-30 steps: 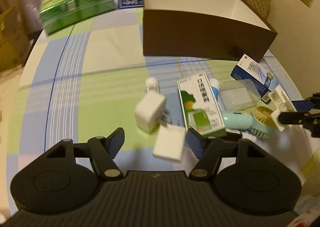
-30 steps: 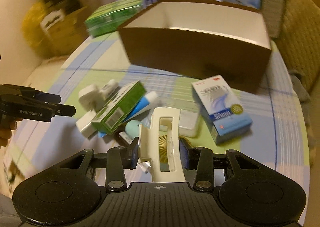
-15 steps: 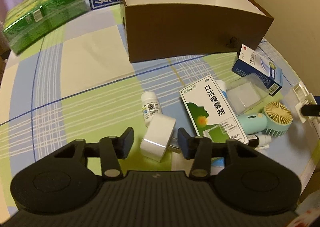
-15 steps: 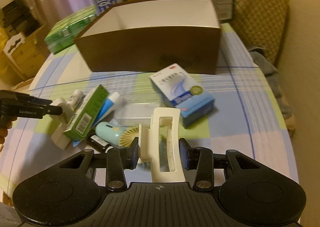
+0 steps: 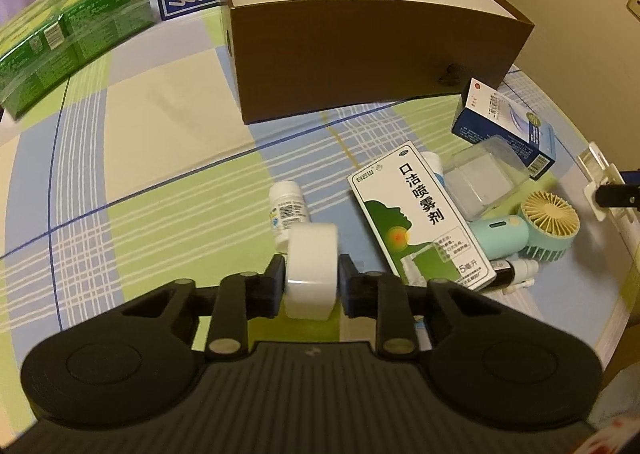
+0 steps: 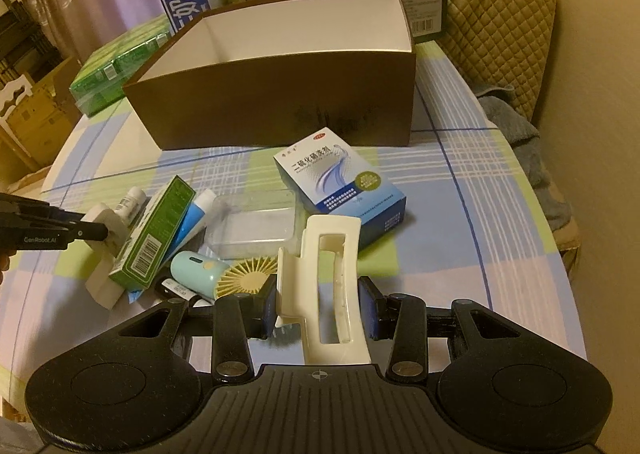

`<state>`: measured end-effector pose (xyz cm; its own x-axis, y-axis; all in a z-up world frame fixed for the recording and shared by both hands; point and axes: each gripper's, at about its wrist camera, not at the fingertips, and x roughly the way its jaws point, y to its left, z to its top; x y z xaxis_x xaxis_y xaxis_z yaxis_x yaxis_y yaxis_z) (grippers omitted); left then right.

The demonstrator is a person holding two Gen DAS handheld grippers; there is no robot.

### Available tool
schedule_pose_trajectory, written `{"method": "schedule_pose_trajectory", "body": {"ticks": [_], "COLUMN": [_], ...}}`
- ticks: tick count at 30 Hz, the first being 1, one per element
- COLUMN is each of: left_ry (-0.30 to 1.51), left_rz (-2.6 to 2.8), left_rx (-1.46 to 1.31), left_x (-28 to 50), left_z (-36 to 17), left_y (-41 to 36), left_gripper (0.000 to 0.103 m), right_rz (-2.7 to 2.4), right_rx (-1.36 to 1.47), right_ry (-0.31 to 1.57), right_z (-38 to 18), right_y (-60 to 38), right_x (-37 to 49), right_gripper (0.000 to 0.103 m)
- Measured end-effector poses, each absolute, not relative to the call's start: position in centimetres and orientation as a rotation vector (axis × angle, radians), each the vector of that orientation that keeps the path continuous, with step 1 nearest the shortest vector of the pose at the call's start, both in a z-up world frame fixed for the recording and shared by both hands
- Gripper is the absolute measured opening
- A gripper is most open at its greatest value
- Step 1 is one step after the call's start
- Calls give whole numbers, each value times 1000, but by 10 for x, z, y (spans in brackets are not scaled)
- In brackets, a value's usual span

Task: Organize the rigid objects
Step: 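Grasp the white square plug with the left gripper while the right lifts the clip, then carry plug and clip into the brown box and open both grippers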

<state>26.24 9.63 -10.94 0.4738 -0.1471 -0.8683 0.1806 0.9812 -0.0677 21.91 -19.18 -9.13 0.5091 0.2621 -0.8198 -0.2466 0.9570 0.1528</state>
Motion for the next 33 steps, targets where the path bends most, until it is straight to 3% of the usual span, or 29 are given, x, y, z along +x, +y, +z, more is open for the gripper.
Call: {"method": "schedule_pose_trajectory", "body": {"ticks": [9,18,33], "left_ry": [1026,914,770], "left_rz": [-155,-124,-148], "left_rx": [9,-43,-30], "left_x": [245,243,323], "left_z": [-98,-51,6], "left_y": [96,97,78], "left_gripper": [23,22,22], "right_rz": [319,340,406], "right_rx": [15,16,2], "right_ry": [976,936,760], "right_z": [-87,-71,-10], "right_y": [-197,-208,-213], "right_x": [227,239,322], "right_gripper": [37,37,37]}}
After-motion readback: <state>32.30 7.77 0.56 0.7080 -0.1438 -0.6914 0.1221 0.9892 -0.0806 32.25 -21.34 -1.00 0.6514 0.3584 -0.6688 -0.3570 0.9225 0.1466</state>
